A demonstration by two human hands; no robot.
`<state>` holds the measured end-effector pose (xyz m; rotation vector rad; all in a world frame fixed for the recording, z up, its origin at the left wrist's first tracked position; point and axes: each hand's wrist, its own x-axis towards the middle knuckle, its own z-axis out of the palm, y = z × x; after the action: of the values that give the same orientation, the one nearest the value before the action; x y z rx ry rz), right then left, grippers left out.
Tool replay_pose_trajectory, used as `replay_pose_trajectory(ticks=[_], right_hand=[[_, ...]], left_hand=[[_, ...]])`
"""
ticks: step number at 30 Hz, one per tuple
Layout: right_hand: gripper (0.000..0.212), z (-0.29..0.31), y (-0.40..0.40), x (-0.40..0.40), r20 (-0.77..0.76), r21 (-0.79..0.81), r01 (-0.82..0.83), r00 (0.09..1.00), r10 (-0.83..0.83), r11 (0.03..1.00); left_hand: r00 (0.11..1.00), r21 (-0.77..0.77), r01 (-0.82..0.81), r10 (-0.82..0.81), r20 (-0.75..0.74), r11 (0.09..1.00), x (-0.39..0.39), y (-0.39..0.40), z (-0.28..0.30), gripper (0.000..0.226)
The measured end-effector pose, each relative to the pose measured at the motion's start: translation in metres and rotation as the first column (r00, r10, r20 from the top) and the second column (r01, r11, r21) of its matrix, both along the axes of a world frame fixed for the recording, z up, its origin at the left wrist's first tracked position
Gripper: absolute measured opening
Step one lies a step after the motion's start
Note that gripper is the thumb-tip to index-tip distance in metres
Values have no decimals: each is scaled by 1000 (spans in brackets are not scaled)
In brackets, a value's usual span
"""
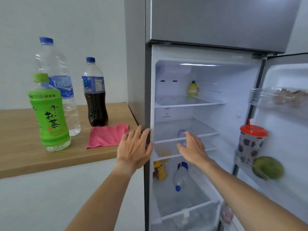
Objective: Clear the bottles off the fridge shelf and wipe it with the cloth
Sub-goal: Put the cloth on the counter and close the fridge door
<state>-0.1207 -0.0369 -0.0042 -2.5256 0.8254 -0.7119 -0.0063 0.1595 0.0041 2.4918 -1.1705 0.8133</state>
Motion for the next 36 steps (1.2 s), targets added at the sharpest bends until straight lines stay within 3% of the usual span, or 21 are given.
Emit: replay_pose_trajectory(ticks=[2, 6, 10, 14, 22, 28, 36], right_hand=[[53, -18, -17, -28, -68, -105, 161, 983, -168, 981], [78, -52, -42, -103, -213, -141, 380, 890, -403, 914], [75, -68, -58, -169, -269, -162, 525, 791, -550, 835], [68, -73, -56, -189, -274, -251, 482, 797, -539, 840], [92, -80, -50, -184, -255, -272, 481, 799, -544, 834], [96, -78, -45, -169, -269, -244, 470, 808, -525, 848], [101, -77, -23, -142, -421, -218, 394, 788, -450, 893]], left_hand=[[1000, 2, -24, 24, 16, 1000, 0, 1, -5, 58], [1000, 29, -14, 13, 14, 999, 2, -1, -3, 64], [1000, 20, -7, 8, -6, 1000, -6, -1, -3, 64], [1000, 44, -22, 22, -6, 999, -10, -3, 0, 65], [1000, 51, -5, 5, -16, 999, -9, -2, 1, 67], [1000, 69, 3, -2, -6, 998, -9, 0, 2, 68], [999, 102, 32, -30, -24, 994, -3, -3, 1, 73]])
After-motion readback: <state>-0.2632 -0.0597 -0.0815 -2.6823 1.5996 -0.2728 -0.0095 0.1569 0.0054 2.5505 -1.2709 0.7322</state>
